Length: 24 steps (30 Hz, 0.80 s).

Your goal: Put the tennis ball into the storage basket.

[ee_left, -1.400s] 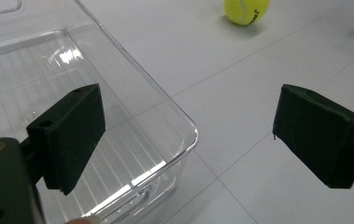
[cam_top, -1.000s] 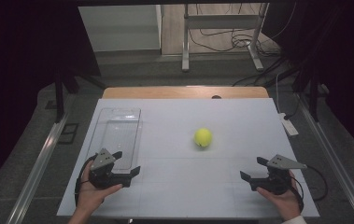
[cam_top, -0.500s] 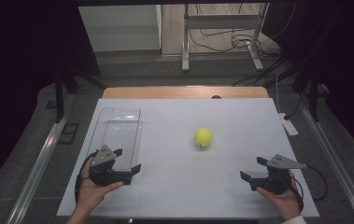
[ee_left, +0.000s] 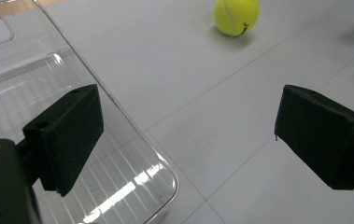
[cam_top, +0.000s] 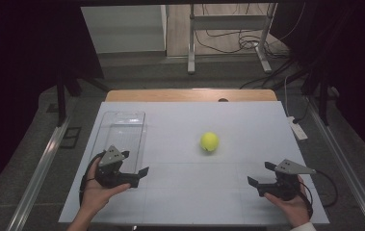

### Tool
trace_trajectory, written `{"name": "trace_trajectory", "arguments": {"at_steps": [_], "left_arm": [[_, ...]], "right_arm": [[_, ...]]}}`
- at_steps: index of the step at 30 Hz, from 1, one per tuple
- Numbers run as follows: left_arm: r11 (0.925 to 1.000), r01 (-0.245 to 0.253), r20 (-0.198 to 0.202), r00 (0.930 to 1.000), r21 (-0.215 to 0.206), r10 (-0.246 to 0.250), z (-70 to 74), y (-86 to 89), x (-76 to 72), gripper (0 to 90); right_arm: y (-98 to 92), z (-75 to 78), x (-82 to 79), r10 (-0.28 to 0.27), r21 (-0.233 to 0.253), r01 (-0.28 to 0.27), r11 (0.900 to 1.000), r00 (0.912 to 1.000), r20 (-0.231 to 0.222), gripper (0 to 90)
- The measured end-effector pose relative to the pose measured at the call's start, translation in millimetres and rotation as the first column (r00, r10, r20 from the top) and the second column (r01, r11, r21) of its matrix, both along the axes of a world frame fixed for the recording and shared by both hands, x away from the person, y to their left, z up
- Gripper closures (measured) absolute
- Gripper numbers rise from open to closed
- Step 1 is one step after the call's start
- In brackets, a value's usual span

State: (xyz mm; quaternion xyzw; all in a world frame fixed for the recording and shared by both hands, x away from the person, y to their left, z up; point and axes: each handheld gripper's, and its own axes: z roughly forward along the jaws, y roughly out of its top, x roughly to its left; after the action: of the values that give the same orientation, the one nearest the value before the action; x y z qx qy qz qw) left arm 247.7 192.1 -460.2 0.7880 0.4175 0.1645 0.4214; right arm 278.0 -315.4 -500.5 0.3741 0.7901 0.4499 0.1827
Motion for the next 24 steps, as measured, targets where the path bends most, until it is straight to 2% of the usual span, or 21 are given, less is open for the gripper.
{"name": "trace_trajectory", "arguments": {"at_steps": [24], "left_arm": [[0.9962,0.075,-0.017,0.9971,0.044,-0.075,8.2,-16.1,11.0,9.5]], "right_arm": [[-0.5,-1.6,1.4,0.001,-0.006,-0.001,1.000,1.0000,-0.004,9.5]]}}
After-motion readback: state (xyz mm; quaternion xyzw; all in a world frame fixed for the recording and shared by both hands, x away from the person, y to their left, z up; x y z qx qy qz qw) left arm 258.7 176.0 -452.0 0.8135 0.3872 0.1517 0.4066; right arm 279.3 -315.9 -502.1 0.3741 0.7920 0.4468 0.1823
